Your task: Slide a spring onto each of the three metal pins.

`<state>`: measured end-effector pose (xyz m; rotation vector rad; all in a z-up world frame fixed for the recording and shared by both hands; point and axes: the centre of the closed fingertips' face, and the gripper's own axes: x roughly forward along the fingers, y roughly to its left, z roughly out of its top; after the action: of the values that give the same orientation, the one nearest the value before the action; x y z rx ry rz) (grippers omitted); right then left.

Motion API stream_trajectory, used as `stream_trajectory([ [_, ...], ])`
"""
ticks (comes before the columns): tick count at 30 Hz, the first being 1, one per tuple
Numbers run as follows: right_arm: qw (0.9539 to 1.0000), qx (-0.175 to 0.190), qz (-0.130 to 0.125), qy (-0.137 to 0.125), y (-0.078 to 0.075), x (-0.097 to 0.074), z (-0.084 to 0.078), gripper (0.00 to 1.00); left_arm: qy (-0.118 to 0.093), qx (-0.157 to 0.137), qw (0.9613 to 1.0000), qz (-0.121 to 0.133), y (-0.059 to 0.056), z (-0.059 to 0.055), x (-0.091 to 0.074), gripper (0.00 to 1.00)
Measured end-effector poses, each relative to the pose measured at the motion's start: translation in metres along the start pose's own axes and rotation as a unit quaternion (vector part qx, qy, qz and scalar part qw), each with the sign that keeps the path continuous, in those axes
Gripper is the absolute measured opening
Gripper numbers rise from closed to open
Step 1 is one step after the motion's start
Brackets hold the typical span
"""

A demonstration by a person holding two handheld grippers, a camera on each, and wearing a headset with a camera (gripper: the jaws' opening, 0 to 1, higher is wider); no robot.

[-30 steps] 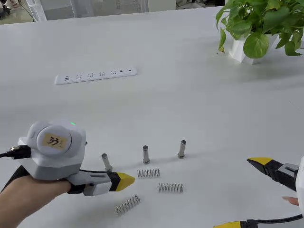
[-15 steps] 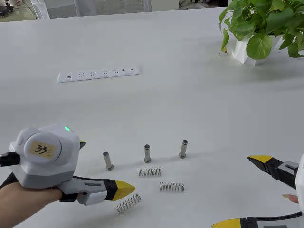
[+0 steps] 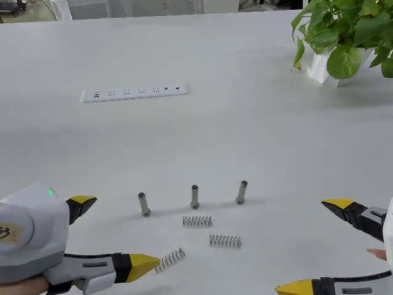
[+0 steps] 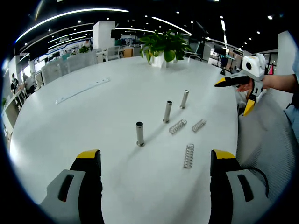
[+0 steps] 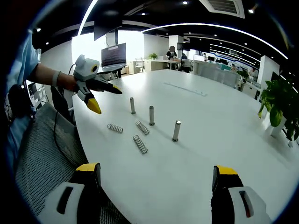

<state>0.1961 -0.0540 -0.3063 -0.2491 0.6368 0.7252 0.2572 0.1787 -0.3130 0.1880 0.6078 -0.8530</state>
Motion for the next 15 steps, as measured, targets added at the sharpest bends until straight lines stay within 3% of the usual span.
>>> stream_trajectory([
  [7,0.9999,-0.011,0.007,0.008,0.002,0.001,-0.001,0.99,-0.015,0.002,0.9999,-0.008,-0.011,-0.004,-0.006,0.93],
  [15,0.9997,-0.017,0.009,0.012,0.000,0.000,-0.001,0.99,-0.014,0.011,0.9996,-0.023,-0.025,-0.011,-0.006,0.88],
])
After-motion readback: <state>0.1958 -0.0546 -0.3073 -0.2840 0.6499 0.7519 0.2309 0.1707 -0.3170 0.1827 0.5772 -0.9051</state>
